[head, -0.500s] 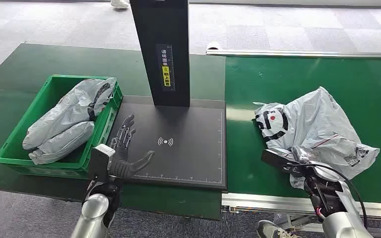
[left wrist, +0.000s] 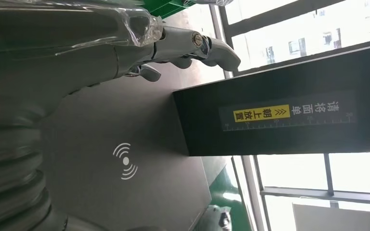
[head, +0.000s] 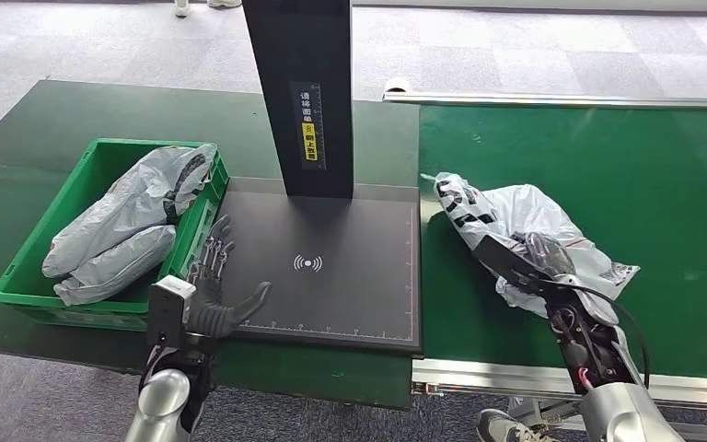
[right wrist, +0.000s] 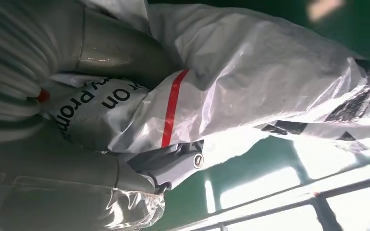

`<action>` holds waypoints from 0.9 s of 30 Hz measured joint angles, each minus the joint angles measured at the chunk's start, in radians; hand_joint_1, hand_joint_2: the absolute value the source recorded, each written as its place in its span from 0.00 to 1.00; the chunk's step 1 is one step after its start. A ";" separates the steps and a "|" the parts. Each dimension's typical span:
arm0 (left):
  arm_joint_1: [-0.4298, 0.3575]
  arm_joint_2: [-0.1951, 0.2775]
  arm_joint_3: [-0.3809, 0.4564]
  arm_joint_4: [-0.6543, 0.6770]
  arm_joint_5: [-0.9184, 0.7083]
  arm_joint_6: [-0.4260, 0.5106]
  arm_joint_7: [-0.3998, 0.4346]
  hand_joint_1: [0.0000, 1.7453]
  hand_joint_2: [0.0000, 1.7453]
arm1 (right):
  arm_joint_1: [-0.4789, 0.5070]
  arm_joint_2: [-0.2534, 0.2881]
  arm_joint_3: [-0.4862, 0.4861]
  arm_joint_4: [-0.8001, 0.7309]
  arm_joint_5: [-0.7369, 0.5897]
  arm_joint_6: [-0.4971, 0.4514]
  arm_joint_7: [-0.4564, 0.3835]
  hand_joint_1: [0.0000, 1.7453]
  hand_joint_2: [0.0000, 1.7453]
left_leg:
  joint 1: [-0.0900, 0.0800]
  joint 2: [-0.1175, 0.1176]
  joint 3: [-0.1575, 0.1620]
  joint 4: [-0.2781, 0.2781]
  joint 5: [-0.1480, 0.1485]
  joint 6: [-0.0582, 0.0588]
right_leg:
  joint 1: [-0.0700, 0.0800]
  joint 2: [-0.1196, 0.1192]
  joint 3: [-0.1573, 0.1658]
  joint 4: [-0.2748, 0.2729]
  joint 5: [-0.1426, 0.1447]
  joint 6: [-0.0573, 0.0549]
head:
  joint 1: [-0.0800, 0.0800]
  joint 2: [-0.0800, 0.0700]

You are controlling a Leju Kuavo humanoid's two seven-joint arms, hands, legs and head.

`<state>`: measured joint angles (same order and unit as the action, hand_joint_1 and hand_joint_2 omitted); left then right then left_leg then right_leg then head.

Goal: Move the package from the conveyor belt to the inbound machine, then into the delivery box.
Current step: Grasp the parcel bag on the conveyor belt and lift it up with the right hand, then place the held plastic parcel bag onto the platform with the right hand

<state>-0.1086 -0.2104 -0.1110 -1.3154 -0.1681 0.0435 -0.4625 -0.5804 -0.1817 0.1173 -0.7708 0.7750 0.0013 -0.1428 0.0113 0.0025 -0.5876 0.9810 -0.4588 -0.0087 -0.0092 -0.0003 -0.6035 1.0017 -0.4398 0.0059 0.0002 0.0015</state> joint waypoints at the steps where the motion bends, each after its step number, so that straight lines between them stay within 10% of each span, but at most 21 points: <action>1: 0.001 0.000 0.002 -0.001 0.001 0.002 -0.004 0.00 1.00 | 0.004 0.008 -0.010 -0.021 -0.049 -0.009 -0.031 1.00 1.00 | 0.000 0.000 0.000 0.000 0.000 0.000 | 0.000 0.000 0.000 0.000 0.000 0.000 | 0.000 0.000; 14: -0.030 -0.019 0.024 -0.020 0.044 0.059 -0.062 0.00 1.00 | 0.150 0.123 -0.034 -0.533 -0.137 -0.673 -0.334 1.00 1.00 | 0.000 0.000 0.000 0.000 0.000 0.000 | 0.000 0.000 0.000 0.000 -0.001 0.001 | 0.000 0.000; 20: -0.047 -0.025 0.032 -0.021 0.128 0.099 -0.117 0.00 1.00 | 0.190 0.141 0.067 -0.614 -0.089 -0.636 -0.371 1.00 1.00 | 0.000 0.000 0.000 0.000 0.000 -0.001 | 0.000 0.000 0.000 0.000 -0.001 0.001 | 0.000 0.000; 27: -0.052 -0.036 0.042 -0.025 0.214 0.137 -0.147 0.00 1.00 | 0.200 0.150 0.293 -0.535 -0.004 -0.376 -0.304 1.00 1.00 | 0.001 0.000 0.000 -0.001 0.000 -0.001 | 0.001 0.000 0.000 0.000 -0.001 0.001 | 0.000 0.000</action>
<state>-0.1604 -0.2464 -0.0689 -1.3399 0.0463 0.1802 -0.6098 -0.3807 -0.0314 0.4103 -1.3061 0.7714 -0.3746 -0.4467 0.0122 0.0024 -0.5873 0.9805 -0.4591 -0.0094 -0.0085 -0.0003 -0.6034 1.0018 -0.4412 0.0066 0.0005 0.0015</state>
